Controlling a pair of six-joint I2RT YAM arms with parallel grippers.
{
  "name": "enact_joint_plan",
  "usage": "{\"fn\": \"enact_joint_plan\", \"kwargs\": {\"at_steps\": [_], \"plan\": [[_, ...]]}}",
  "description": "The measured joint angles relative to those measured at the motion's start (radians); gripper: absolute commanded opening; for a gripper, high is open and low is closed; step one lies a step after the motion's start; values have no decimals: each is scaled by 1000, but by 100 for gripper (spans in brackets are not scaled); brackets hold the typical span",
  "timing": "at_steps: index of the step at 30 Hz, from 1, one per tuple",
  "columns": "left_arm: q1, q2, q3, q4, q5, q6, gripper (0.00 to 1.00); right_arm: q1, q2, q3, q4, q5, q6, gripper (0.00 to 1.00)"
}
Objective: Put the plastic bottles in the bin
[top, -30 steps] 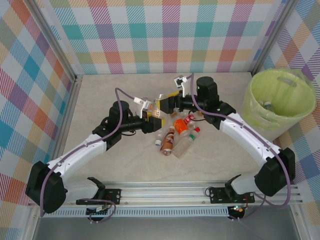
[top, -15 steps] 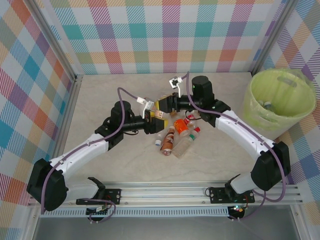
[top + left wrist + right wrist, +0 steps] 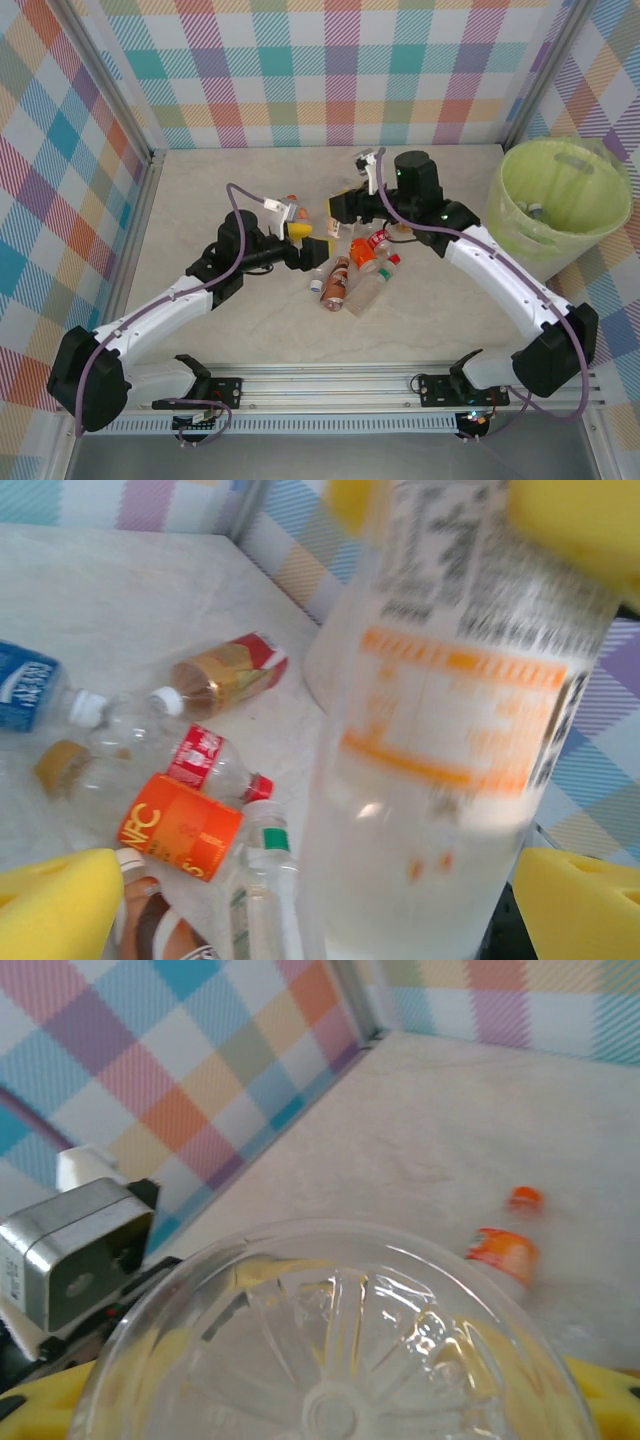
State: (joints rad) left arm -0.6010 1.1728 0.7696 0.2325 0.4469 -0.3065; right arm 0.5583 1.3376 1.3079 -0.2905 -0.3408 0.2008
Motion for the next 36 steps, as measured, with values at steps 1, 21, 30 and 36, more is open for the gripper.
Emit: {"fn": "enact_joint_plan", "kwargs": {"at_steps": [1, 21, 30, 36], "plan": [[0, -1, -2, -5, -19, -4, 100, -7, -19, 15, -27, 52, -24, 54], [0, -12, -77, -50, -285, -72, 100, -383, -360, 3, 124, 692, -336, 53], [0, -12, -79, -56, -345, -88, 100, -620, -277, -26, 211, 839, -368, 54], [0, -11, -79, -85, -376, -94, 100, -763, -172, -113, 227, 917, -400, 55]]}}
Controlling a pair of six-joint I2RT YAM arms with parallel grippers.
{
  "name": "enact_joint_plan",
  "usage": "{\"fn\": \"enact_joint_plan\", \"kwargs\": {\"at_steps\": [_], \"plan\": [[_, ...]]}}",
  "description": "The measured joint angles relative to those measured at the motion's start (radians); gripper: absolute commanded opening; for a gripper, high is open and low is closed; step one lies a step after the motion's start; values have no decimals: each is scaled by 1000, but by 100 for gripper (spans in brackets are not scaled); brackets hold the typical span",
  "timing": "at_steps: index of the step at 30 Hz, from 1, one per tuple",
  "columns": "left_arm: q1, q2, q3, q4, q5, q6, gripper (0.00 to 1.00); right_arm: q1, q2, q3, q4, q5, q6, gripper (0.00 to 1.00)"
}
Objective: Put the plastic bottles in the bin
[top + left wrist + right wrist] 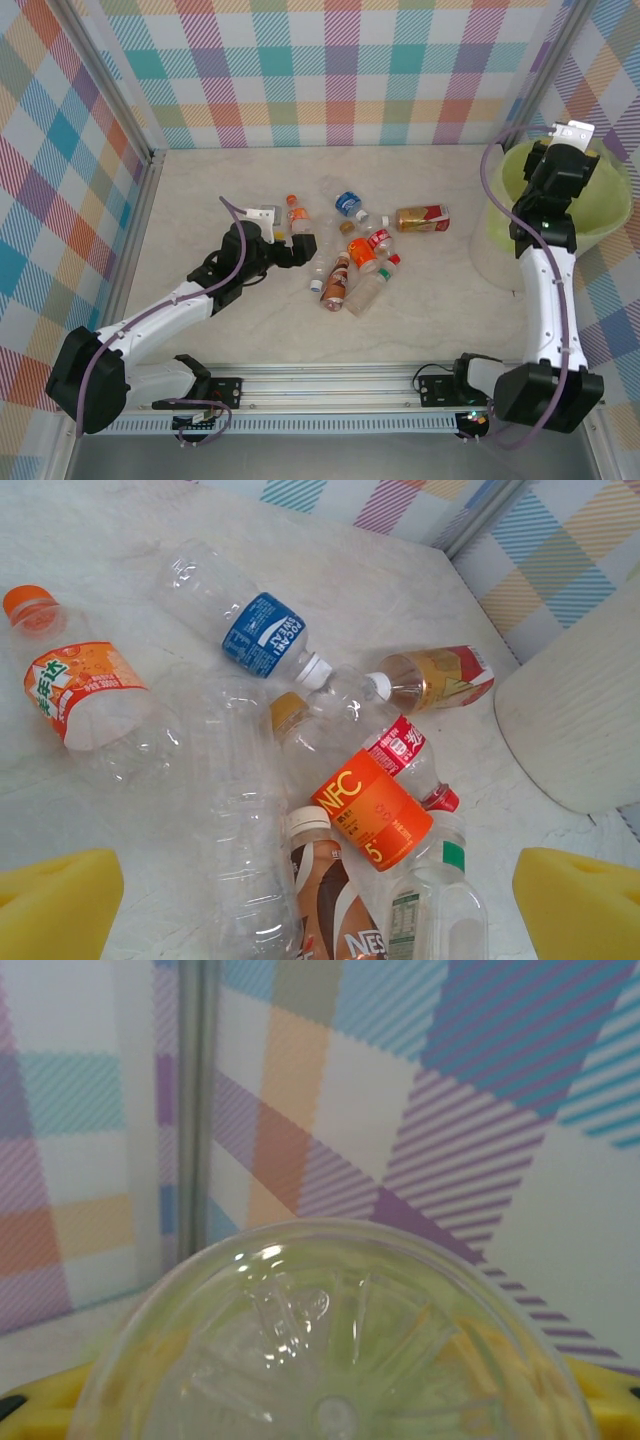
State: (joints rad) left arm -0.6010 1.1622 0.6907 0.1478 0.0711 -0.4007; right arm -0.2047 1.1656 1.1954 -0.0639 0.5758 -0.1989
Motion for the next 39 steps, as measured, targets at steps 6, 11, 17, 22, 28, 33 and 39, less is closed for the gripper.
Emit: {"fn": "enact_joint_plan", "kwargs": {"at_steps": [6, 11, 17, 22, 28, 33, 39], "plan": [[0, 16, 1, -22, -25, -4, 100, -76, 124, -71, 26, 76, -74, 60], [0, 76, 43, -99, -39, -18, 100, -84, 175, -69, -7, 94, -71, 75], [0, 135, 90, -155, -35, -39, 100, -84, 177, -2, -101, 87, -6, 89], [0, 160, 100, -180, -33, -68, 100, -84, 149, 26, -185, 21, 76, 99], [2, 196, 100, -199, -28, -130, 100, -84, 54, 33, -264, -195, 172, 100], [3, 212, 99, -201, -29, -207, 100, -84, -1, 47, -286, -371, 271, 100], [4, 215, 77, -180, 0, -314, 100, -65, -47, 43, -285, -621, 394, 100]]}}
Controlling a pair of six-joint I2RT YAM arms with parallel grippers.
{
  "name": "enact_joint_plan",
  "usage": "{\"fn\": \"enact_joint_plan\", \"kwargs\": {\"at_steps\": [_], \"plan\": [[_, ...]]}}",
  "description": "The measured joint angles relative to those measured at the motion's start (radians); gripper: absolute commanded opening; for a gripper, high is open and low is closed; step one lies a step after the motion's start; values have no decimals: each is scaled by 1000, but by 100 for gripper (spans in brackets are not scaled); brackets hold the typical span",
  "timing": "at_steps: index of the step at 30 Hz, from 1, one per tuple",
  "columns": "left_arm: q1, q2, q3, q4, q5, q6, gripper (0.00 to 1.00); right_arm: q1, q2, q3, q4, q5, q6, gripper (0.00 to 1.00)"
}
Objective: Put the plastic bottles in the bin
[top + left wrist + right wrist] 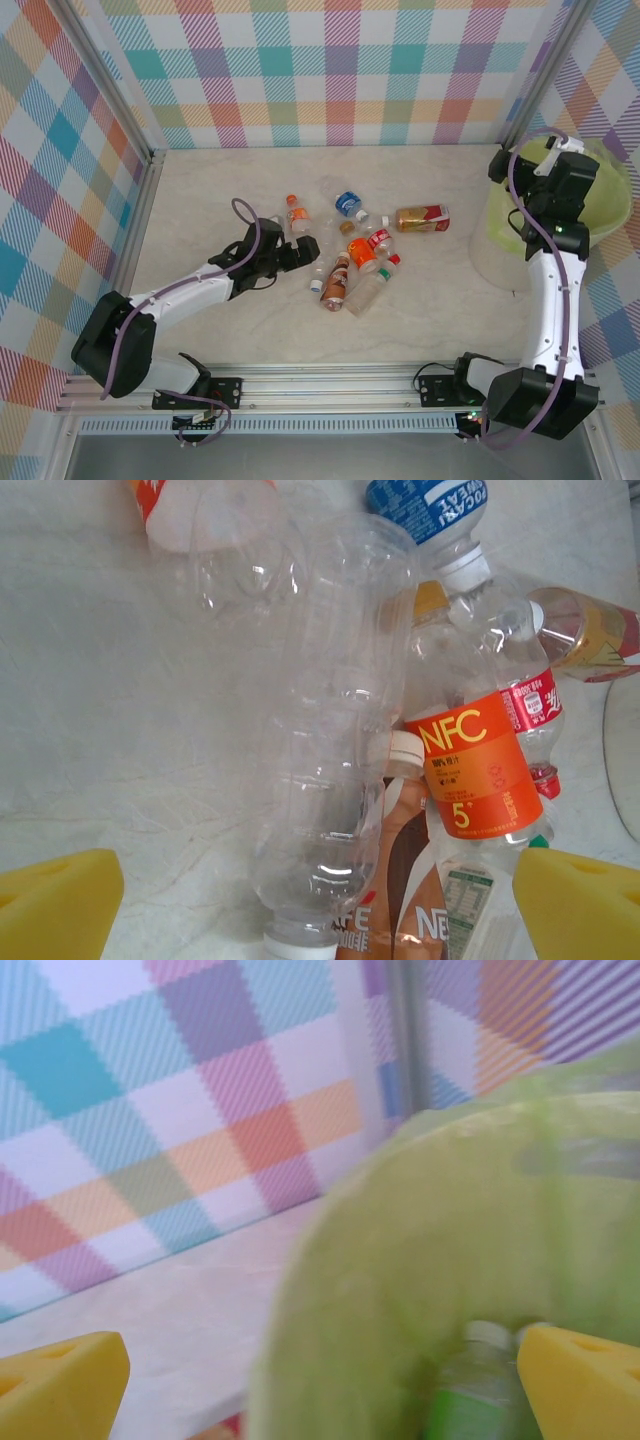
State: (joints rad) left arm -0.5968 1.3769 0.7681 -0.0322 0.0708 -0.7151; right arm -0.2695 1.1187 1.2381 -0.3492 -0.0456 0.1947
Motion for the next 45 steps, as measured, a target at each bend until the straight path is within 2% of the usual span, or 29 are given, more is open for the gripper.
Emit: {"fn": "enact_joint_plan", "kwargs": {"at_steps": [5, 9, 15, 21, 25, 31, 41, 45], "plan": [[0, 2, -1, -22, 42, -40, 100, 129, -6, -9, 11, -137, 29, 100], [0, -19, -26, -20, 60, -90, 100, 260, 25, -13, 10, -158, 10, 100], [0, -97, -67, -21, 53, -135, 100, 386, 130, -29, -16, -119, -38, 100], [0, -145, -93, -18, 11, -135, 100, 420, 291, -28, -82, -6, 5, 100], [0, -142, -98, -20, 2, -135, 100, 423, 391, -39, -107, 58, 176, 100], [0, -123, -98, -21, -6, -134, 100, 433, 435, -101, -90, 159, 512, 100], [0, -143, -149, -10, -63, -210, 100, 460, 638, 35, -146, 211, 1143, 98], [0, -193, -206, -15, -101, -259, 100, 460, 780, 140, -197, 213, 1305, 98]]}}
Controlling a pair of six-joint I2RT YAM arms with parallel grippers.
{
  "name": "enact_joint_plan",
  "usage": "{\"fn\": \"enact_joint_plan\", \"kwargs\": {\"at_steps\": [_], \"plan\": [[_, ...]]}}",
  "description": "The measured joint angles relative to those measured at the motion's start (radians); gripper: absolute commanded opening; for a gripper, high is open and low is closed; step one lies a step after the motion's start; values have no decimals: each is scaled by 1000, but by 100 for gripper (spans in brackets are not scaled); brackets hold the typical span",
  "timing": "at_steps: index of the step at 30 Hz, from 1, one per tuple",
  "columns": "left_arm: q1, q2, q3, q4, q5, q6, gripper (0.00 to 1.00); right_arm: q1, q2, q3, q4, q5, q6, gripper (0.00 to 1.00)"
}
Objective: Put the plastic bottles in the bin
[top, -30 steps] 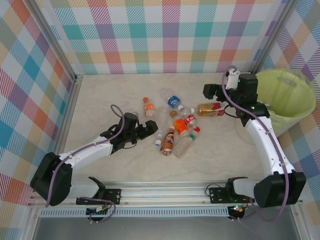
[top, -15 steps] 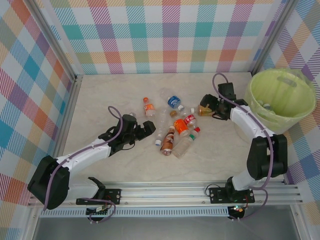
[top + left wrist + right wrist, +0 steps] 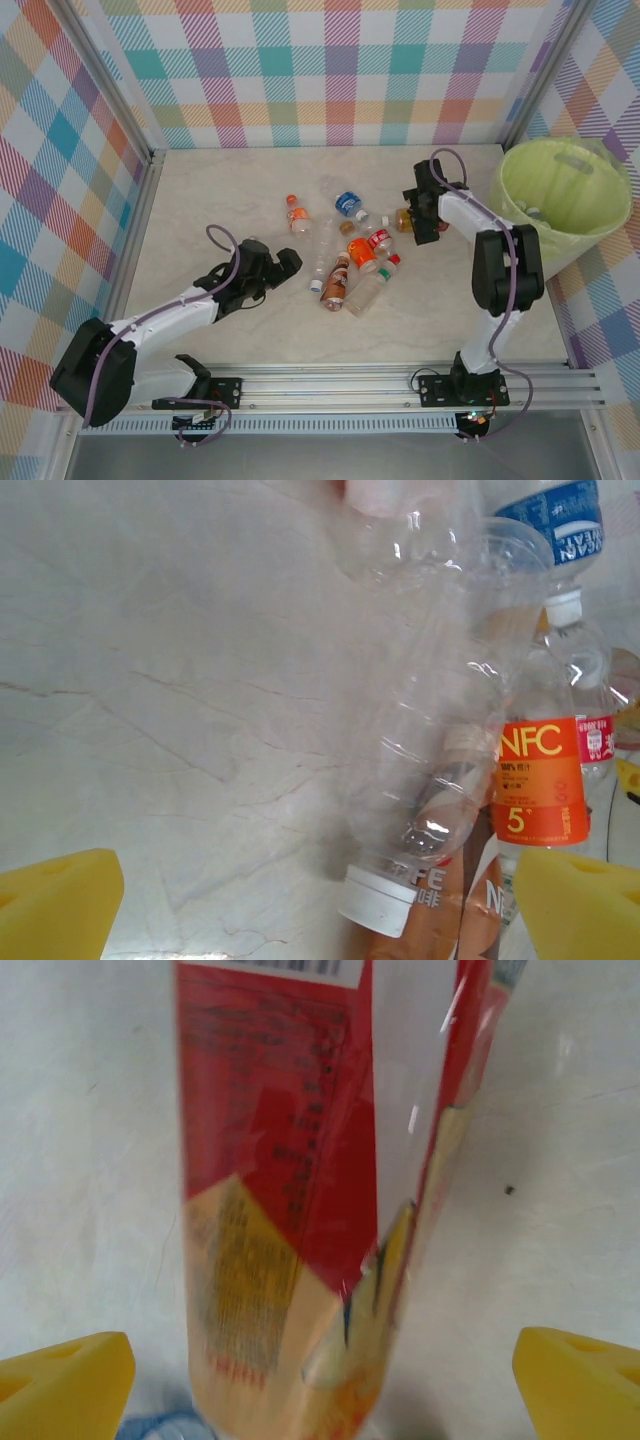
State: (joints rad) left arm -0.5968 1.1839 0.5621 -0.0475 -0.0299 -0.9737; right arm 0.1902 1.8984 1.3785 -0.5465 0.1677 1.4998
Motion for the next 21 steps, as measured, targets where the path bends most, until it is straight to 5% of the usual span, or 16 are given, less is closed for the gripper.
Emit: {"fn": "enact_joint_plan", "kwargs": {"at_steps": [8, 21], "plan": [[0, -190, -107, 2, -105, -80, 100, -6, 211, 263, -139, 38, 134, 97], [2, -374, -161, -30, -219, -104, 100, -55, 286, 316, -212, 44, 240, 82]]}}
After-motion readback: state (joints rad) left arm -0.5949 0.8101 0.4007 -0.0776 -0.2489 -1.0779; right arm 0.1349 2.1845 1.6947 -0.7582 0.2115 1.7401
